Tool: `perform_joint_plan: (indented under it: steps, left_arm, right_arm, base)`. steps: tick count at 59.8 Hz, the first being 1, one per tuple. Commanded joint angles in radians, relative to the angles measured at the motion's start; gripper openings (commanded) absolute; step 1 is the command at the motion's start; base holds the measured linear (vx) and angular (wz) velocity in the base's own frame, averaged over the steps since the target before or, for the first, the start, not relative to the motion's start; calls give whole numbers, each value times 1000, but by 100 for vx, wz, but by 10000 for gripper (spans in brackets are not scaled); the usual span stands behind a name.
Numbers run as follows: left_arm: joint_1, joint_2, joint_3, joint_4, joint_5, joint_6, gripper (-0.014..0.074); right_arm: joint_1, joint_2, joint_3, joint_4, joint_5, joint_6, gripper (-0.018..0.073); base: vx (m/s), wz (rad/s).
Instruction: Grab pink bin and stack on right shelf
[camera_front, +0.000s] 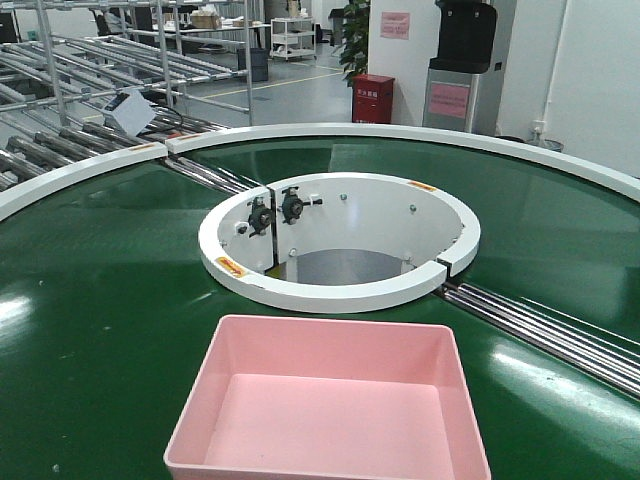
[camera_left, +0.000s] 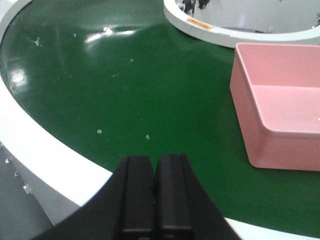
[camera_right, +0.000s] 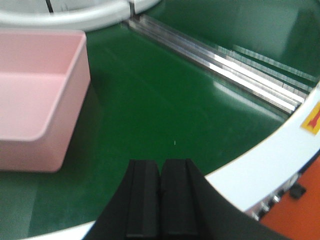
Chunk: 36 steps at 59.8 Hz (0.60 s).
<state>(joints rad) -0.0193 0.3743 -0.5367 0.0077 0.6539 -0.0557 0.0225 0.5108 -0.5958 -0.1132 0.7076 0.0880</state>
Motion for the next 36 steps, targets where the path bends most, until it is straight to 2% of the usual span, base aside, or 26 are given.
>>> perform_joint_plan:
  steps: [1, 6, 10, 18, 23, 27, 36]
  left_arm:
    - [0, 42, -34, -8, -68, -2, 6]
    - [0, 89, -36, -2, -40, 22, 38]
    - [-2, 142, -37, -19, -14, 56, 99]
    - [-52, 250, -51, -77, -9, 100, 298]
    - [-113, 330, -98, -85, 11, 122, 430]
    - [-163, 403, -153, -84, 46, 134, 503]
    - [-222, 589, -292, -83, 99, 140, 561]
  right_arm:
    - [1, 71, -35, -13, -58, -20, -2]
    - [6, 142, -39, 20, -55, -70, 42]
    - [26, 197, -52, 72, -55, -130, 116]
    - [118, 307, -110, 135, -16, -234, 334]
    - [192, 384, -158, 124, 18, -236, 472]
    - [243, 452, -205, 113, 49, -236, 549]
    - [280, 615, -339, 113, 119, -225, 613]
  base:
    - [0, 0]
    - [0, 0]
    - [0, 0]
    - [0, 0]
    - [0, 0]
    - [0, 0]
    - [0, 0]
